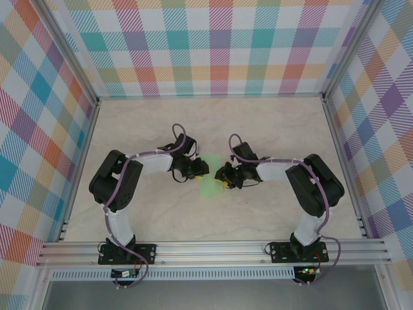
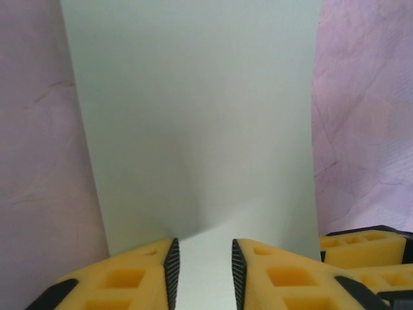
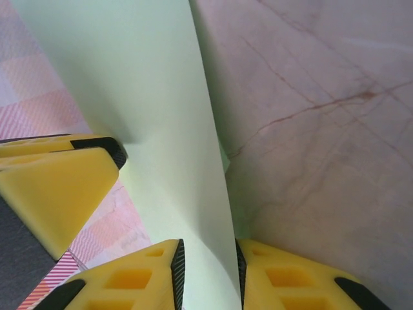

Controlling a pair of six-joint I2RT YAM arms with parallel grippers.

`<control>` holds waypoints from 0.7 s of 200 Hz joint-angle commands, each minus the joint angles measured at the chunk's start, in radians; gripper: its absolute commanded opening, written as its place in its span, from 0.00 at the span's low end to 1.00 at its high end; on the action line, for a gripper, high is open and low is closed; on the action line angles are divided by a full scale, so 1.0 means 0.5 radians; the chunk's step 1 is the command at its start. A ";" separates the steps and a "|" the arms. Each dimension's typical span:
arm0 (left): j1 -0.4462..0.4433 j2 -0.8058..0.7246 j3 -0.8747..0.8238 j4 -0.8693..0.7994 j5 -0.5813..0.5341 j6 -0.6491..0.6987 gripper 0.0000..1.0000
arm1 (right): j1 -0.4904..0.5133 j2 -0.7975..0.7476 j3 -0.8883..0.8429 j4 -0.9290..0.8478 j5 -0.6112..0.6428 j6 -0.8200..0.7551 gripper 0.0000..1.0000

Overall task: Fold a paper plane with a square sheet of paper (pick it up from the middle)
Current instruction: Third fold the triangle at the center of the table.

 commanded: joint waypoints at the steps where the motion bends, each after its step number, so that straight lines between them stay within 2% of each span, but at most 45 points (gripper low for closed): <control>1: -0.017 -0.212 -0.061 -0.063 -0.067 0.057 0.34 | -0.021 -0.029 0.083 -0.077 -0.012 -0.084 0.29; 45: -0.079 -0.515 -0.234 0.022 -0.106 0.063 0.43 | -0.053 0.003 0.142 -0.062 -0.150 -0.128 0.30; 72: -0.210 -0.726 -0.359 0.036 -0.279 0.091 0.51 | -0.073 0.019 0.191 -0.131 -0.154 -0.166 0.31; 107: -0.533 -0.939 -0.478 0.013 -0.748 0.168 0.56 | -0.094 0.055 0.250 -0.195 -0.199 -0.191 0.32; 140: -0.876 -0.921 -0.466 -0.062 -1.201 0.277 0.60 | -0.097 0.087 0.272 -0.196 -0.235 -0.190 0.32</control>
